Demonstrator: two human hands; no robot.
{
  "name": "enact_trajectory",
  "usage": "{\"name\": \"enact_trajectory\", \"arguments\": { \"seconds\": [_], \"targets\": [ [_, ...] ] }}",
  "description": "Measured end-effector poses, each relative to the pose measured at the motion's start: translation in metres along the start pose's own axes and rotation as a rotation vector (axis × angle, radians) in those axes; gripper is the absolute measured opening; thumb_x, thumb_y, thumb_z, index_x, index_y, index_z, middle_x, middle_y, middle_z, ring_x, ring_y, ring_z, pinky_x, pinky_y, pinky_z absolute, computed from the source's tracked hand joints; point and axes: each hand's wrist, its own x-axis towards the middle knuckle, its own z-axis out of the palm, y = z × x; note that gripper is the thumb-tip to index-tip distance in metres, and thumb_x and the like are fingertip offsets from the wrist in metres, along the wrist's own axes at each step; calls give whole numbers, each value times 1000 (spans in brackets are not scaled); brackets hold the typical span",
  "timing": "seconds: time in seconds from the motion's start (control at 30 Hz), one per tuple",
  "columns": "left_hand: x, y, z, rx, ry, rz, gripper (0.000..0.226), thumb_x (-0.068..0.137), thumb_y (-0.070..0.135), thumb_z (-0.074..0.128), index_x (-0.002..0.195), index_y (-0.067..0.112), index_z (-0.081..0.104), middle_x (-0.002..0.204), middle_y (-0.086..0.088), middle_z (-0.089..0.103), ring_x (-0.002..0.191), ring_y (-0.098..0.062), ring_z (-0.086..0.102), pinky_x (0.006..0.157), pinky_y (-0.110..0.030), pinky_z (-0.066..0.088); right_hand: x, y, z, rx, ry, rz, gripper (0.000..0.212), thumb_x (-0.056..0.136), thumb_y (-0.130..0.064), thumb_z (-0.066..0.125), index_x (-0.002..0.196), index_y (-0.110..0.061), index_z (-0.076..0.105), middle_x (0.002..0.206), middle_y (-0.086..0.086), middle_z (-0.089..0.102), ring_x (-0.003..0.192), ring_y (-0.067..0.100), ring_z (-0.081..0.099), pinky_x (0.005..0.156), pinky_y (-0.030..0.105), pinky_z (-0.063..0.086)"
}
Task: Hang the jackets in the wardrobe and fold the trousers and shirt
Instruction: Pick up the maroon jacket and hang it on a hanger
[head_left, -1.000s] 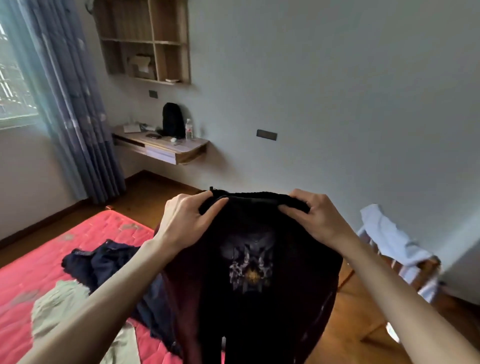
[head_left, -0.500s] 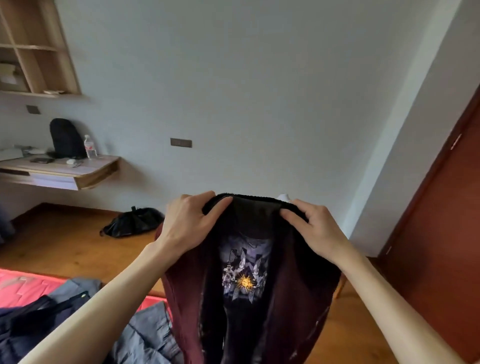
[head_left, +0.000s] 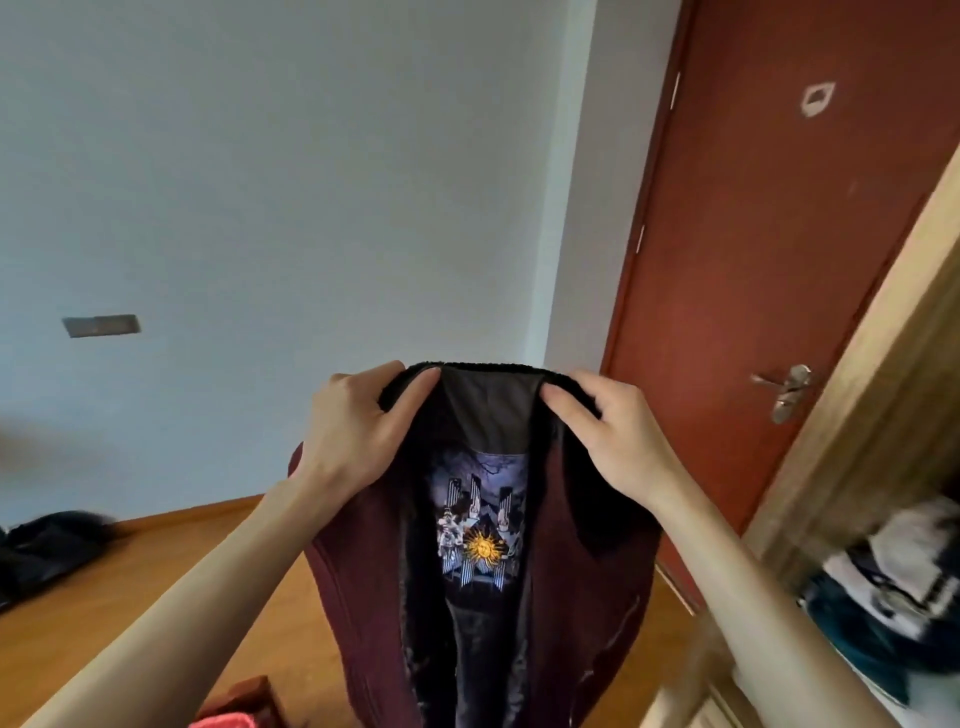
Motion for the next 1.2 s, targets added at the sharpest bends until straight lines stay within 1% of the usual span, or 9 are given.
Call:
{"name": "enact_trajectory", "arguments": {
  "seconds": [0.03, 0.17, 0.3, 0.37, 0.53, 0.8, 0.97, 1.1, 1.2],
  "targets": [
    [5, 1, 11, -23, -17, 9, 64, 98, 64, 53, 62, 13, 39, 48, -1, 34, 49, -24, 41, 49, -33, 31, -2, 3, -8, -18, 13, 14, 36, 100, -55, 59, 76, -28, 61, 64, -11, 50, 62, 2, 46, 59, 31, 38],
    [25, 7, 55, -152, -112, 47, 63, 98, 64, 51, 62, 14, 41, 48, 0, 37, 48, -23, 42, 49, -39, 34, -7, 12, -36, -126, 103, 52, 35, 104, -44, 59, 70, -40, 55, 61, -24, 48, 59, -5, 43, 57, 11, 33],
    [48, 13, 93, -241, -187, 100, 62, 96, 68, 48, 61, 17, 40, 48, 1, 39, 50, -20, 41, 50, -29, 31, -10, 20, -61, -250, 186, 113, 48, 100, -58, 56, 71, -21, 48, 64, -12, 39, 62, 2, 39, 58, 28, 32],
    [61, 14, 109, -286, -227, 129, 61, 96, 69, 48, 62, 19, 39, 47, 0, 40, 49, -19, 41, 50, -33, 35, -10, 20, -71, -308, 210, 145, 50, 100, -58, 56, 73, -16, 51, 64, 0, 42, 62, 6, 40, 58, 33, 34],
    [88, 24, 143, -393, -284, 221, 55, 97, 69, 47, 62, 27, 40, 48, 1, 40, 49, -18, 39, 51, -31, 33, -12, 9, -94, -438, 279, 203, 43, 103, -52, 57, 76, -18, 60, 66, -2, 51, 61, 7, 46, 61, 24, 38],
    [117, 84, 197, -475, -321, 411, 56, 99, 69, 40, 66, 23, 45, 47, 5, 44, 49, -16, 50, 54, -36, 45, -29, -17, -152, -616, 417, 297, 48, 103, -50, 60, 65, -31, 38, 63, -15, 34, 60, 0, 35, 57, 18, 30],
    [124, 134, 228, -568, -332, 476, 37, 101, 64, 49, 75, 38, 45, 46, 8, 40, 52, -21, 57, 53, -34, 45, -54, -22, -186, -687, 513, 333, 54, 100, -59, 57, 69, -17, 40, 66, -12, 36, 64, 2, 37, 61, 27, 32],
    [125, 178, 245, -603, -361, 496, 47, 98, 66, 45, 63, 36, 39, 47, 7, 45, 50, -18, 52, 55, -38, 51, -74, -26, -212, -714, 587, 339, 53, 98, -62, 57, 71, -18, 46, 68, -14, 42, 67, 1, 41, 62, 24, 34],
    [123, 212, 253, -647, -371, 502, 52, 96, 71, 45, 68, 30, 57, 49, 6, 52, 51, -17, 53, 56, -39, 52, -90, -32, -237, -749, 624, 352, 46, 101, -59, 58, 73, -23, 51, 68, -17, 47, 68, -4, 44, 63, 18, 35]
  ]
}}
